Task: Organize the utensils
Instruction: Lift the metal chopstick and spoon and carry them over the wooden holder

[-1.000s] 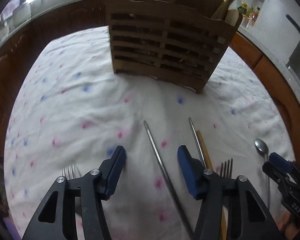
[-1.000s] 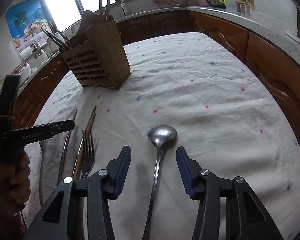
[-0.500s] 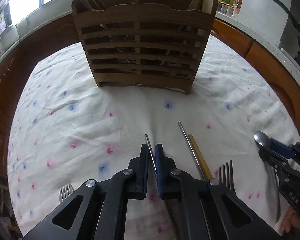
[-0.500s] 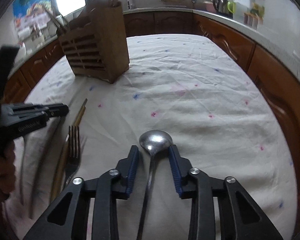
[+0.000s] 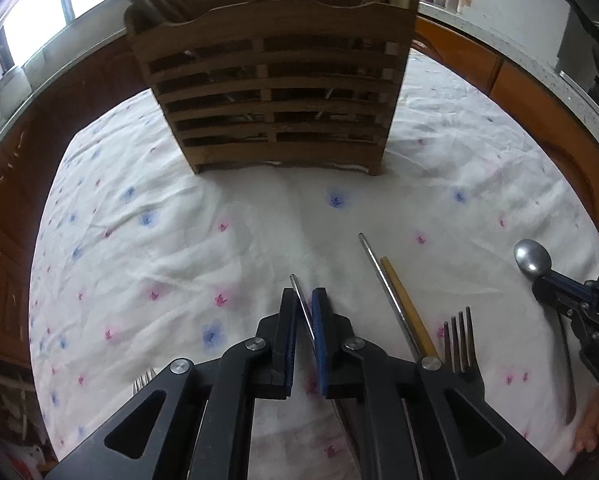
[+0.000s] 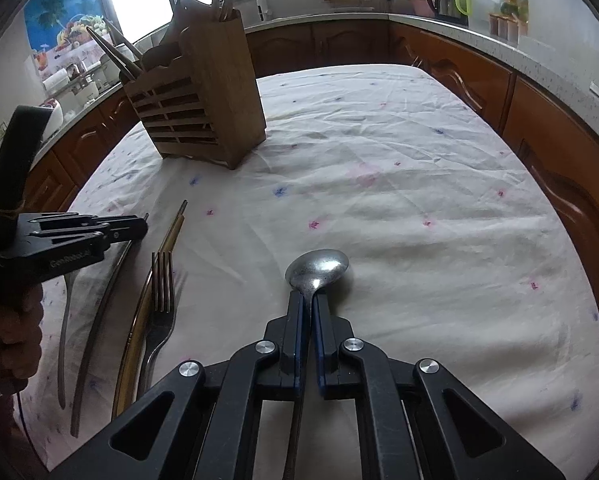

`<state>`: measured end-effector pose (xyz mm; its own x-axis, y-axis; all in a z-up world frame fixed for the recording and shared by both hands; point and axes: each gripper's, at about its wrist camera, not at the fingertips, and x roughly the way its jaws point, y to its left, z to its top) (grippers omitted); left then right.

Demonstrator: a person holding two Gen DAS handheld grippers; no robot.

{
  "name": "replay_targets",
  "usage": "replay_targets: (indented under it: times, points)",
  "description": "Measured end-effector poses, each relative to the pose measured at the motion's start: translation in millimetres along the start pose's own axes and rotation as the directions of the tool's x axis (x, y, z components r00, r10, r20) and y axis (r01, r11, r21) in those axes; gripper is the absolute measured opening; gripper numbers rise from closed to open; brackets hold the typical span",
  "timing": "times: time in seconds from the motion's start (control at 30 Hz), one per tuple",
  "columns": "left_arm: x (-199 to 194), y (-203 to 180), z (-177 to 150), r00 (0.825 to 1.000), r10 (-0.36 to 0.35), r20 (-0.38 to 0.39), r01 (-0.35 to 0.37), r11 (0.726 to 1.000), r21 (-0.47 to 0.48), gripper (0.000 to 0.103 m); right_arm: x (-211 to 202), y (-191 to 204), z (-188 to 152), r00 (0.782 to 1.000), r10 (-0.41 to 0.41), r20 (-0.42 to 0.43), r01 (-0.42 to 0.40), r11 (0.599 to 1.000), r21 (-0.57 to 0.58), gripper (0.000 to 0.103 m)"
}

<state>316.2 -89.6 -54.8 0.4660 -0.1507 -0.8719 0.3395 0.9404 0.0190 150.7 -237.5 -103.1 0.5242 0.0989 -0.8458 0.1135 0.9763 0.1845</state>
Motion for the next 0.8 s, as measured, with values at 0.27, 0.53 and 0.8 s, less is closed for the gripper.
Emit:
replay_targets:
  times: [0.27,0.53,0.8]
  points:
    - [-34.1,4.8,-18.7,0.995,-0.045,0.091,0.048,0.999,-0.027,0.003,-17.0,-2.9,2.2,0.998,0.039,0.055,-0.041,0.999,0.025,0.005]
    - [-99.0,19.8,-33.9,0.969,-0.124,0.214,0.141,0.988,-0.066,0.003,-45.7,7.5,8.9,0.990,0.070,0.120,-0.072,0.997,0.012,0.004]
    - [-169.6,35.7,-56.1,0.932,-0.161,0.326,0.191,0.979,-0.064,0.003,-80.8,27.2,20.2,0.974,0.096,0.205,-0.092,0.995,-0.029,0.004]
